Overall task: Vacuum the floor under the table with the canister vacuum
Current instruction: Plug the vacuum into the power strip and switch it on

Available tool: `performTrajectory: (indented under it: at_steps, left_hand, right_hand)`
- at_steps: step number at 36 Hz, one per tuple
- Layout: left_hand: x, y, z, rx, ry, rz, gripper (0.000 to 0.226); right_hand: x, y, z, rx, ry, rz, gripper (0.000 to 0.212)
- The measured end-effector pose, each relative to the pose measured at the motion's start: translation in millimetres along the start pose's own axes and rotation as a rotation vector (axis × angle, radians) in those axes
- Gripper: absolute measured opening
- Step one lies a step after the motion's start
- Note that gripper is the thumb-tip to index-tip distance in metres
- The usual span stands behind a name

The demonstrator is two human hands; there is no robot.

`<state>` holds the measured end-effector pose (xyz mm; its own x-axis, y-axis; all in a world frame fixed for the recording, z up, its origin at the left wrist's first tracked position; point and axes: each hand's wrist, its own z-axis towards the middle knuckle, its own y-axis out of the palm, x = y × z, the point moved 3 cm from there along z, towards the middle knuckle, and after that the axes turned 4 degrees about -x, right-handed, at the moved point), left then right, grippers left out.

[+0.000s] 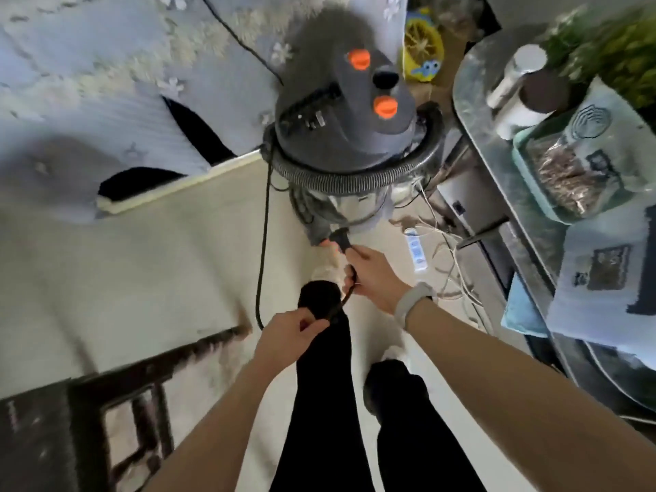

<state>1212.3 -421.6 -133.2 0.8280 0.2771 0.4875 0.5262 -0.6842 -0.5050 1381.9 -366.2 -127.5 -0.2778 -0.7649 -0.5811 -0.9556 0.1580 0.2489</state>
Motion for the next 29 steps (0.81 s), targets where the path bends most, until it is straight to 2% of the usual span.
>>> performTrajectory:
  at_steps: [8, 12, 16, 20, 26, 29]
  left_hand:
    - [-52.5, 116.0, -60.8, -0.102, -0.224, -0.218, 0.029]
    - [-63.3, 135.3, -50.5, -0.125, -0.245, -0.138, 0.028]
    - [-59.5, 140.6, -13.5, -0.045, -0.079, 0.112, 0.028]
    - [-60.1, 152.5, 42.6, -0.041, 0.102, 0.188, 0.026]
    - [-64.9, 184.6, 157.1, -0.05, 0.334, 0.41, 0.032]
    - [-66.6, 208.6, 222.3, -0.023, 0.416, 0.47, 0.035]
  right_hand:
    - [128.6, -34.4, -21.8, 0.003, 0.204, -0.107, 0.014]
    - [158.9, -46.8, -17.5, 0.021, 0.17, -0.164, 0.015]
    - [168.8, -76.5, 8.2, 0.194, 0.077, -0.212, 0.021]
    - [171.4, -112.5, 46.8, 0.351, 0.0, -0.15, 0.022]
    - [180.5, -168.3, 128.9, 0.47, -0.167, -0.15, 0.032]
    - [199.8, -208.3, 179.3, 0.554, -0.17, -0.092, 0.029]
